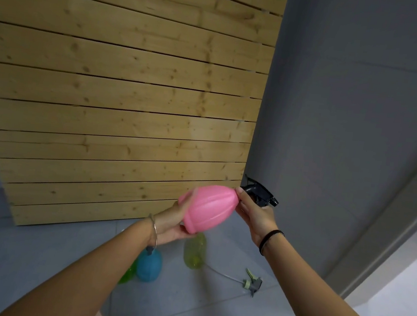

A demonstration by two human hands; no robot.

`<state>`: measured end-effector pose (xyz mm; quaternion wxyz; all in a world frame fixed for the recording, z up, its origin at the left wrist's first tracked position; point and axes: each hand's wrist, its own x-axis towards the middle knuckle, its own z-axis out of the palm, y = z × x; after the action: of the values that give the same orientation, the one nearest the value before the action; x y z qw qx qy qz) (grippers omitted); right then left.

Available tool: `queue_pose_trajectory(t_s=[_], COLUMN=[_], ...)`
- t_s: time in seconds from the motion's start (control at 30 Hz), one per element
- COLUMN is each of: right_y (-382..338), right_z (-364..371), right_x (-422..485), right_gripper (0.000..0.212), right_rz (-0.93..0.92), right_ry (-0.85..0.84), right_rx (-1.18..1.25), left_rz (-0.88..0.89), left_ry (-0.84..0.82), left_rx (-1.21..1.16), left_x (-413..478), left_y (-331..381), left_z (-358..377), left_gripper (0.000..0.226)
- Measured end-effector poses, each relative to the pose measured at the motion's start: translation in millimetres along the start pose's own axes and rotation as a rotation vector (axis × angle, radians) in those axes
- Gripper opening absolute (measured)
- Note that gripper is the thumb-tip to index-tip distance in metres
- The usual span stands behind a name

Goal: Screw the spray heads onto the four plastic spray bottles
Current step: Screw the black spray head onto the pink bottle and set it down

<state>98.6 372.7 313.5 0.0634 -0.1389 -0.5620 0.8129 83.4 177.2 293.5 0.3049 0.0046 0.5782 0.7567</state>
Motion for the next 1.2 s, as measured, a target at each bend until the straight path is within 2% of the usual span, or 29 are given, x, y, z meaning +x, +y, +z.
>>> queue_pose_trajectory(t_s=[0.07,0.1,0.13,0.17,0.2,0.23,0.27,0.37,0.43,0.5,0.53,0.57,0.63,0.7,0.73,0.8,0.83,0.87,0.93,1.0,1.03,1.1,1.13,1.17,1.2], right_y=[0,0,0,0,0,1,2,2,0,0,0,1,1,0,0,1,2,2,2,2,1,0,0,-1,-1], right_z=[1,1,0,-2,-3,-4,-3,0,-2,-4,-5,-5,-4,-4,-5,-7,-8,-6,-4,-4,-4,-4,-4,-3,-2], right_x=[0,0,1,2,2,2,2,2,2,3,3,3,3,3,3,4,4,5,5,4,4,4,4,4,3], right_gripper=[0.045,0.045,0.045,0.044,0.044,0.044,0.044,0.043,0.041,0.042,0.042,0.041,0.038,0.035,0.03,0.02,0.02,0.024,0.031,0.032,0.031,0.028,0.027,0.028,0.029], right_rz=[-0.005,-0.003,0.006,0.02,0.034,0.039,0.038,0.026,0.038,0.053,0.056,0.052,0.039,0.039,0.049,0.073,0.08,0.079,0.064,0.052,0.056,0.076,0.08,0.078,0.073], right_ry=[-0.001,0.004,0.013,0.022,0.025,0.016,-0.001,-0.016,0.014,0.026,0.017,0.004,-0.016,-0.007,0.008,0.023,0.012,-0.007,-0.033,-0.039,-0.029,0.002,0.001,-0.019,-0.046], right_rx=[-0.009,-0.006,0.0,0.006,0.009,0.009,0.003,-0.013,-0.002,0.003,0.004,0.005,0.003,0.008,0.015,0.031,0.036,0.042,0.044,0.054,0.066,0.089,0.097,0.095,0.086], left_rz=[-0.104,-0.087,-0.022,0.057,0.101,0.101,0.06,-0.118,-0.025,0.125,0.117,0.053,-0.088,-0.058,0.026,0.148,0.128,0.077,-0.048,-0.038,0.026,0.123,0.115,0.064,-0.022], left_ry=[-0.01,-0.002,0.013,0.023,0.021,0.001,-0.018,-0.027,0.033,0.085,0.046,0.003,-0.048,0.008,0.06,0.117,0.09,0.063,0.005,0.018,0.058,0.096,0.075,0.036,0.0], left_rx=[0.001,0.006,-0.008,-0.037,-0.054,-0.047,-0.039,0.009,0.017,0.012,0.01,0.002,-0.024,-0.037,-0.038,-0.08,-0.098,-0.112,-0.143,-0.166,-0.167,-0.167,-0.158,-0.146,-0.147], left_x=[-2,-2,-3,-2,-1,0,0,-5,-3,-1,-1,-2,-7,-3,-1,3,1,-1,-4,-1,2,3,2,-1,-4], left_y=[0,0,1,2,3,4,3,1,-1,1,2,2,2,-1,-1,3,4,5,4,0,0,5,7,7,6], left_z=[-1,-1,0,0,0,0,1,3,4,5,6,8,9,8,8,10,12,13,12,8,8,8,9,9,9], left_gripper=[0.072,0.071,0.079,0.096,0.111,0.116,0.109,0.068,0.058,0.091,0.109,0.115,0.094,0.069,0.071,0.116,0.134,0.136,0.107,0.08,0.08,0.109,0.122,0.124,0.115])
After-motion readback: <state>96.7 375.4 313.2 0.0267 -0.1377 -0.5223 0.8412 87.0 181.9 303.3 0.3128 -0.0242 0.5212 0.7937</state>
